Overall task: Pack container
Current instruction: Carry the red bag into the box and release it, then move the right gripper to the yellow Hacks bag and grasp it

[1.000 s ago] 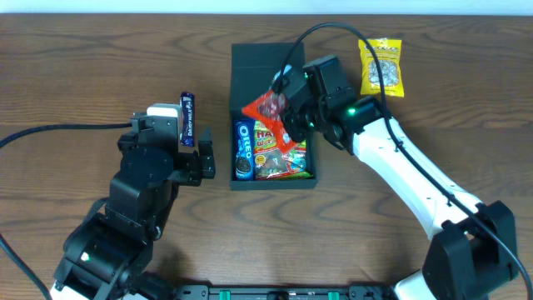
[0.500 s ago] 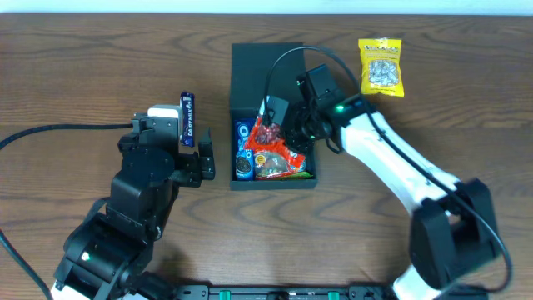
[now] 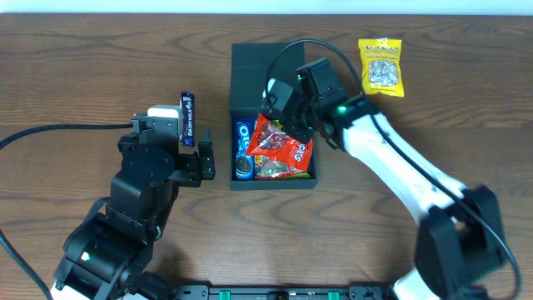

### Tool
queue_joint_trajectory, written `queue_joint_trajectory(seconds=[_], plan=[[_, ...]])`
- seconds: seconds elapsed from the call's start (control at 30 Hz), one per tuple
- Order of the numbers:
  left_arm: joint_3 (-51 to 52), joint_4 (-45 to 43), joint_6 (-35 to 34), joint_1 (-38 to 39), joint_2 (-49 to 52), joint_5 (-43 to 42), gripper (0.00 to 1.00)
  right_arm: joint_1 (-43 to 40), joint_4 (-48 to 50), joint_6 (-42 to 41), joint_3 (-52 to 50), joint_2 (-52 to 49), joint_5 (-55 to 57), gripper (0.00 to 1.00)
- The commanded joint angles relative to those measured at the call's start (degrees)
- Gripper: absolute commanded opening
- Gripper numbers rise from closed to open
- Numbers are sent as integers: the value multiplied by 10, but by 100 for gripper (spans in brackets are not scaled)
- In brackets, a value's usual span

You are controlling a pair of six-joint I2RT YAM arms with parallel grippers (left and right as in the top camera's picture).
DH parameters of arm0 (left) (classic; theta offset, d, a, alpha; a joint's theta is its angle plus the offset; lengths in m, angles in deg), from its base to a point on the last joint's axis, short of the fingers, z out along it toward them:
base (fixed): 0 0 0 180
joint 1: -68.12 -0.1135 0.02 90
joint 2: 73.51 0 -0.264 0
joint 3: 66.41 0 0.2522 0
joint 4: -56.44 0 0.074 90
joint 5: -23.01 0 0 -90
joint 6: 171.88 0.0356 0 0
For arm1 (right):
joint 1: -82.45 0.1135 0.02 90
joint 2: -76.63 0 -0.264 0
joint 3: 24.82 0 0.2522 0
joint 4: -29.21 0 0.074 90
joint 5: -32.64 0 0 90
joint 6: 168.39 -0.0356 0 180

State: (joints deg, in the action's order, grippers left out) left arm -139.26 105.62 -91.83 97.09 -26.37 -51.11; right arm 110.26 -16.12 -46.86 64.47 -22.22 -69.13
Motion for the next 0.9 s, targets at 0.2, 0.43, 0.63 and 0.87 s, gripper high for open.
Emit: queue_joint_trajectory(seconds=[0.2, 0.43, 0.63, 0.87], plan=[[-11, -1, 12, -1, -1, 11, 95, 8, -101, -27, 2, 15, -73, 2], [-11, -1, 12, -1, -1, 10, 95, 10, -120, -27, 2, -36, -73, 1], [-11, -1, 12, -1, -1, 11, 95, 10, -111, -28, 2, -86, -64, 1], [-11, -1, 12, -1, -1, 11, 95, 10, -79, -55, 2, -113, 79, 1]])
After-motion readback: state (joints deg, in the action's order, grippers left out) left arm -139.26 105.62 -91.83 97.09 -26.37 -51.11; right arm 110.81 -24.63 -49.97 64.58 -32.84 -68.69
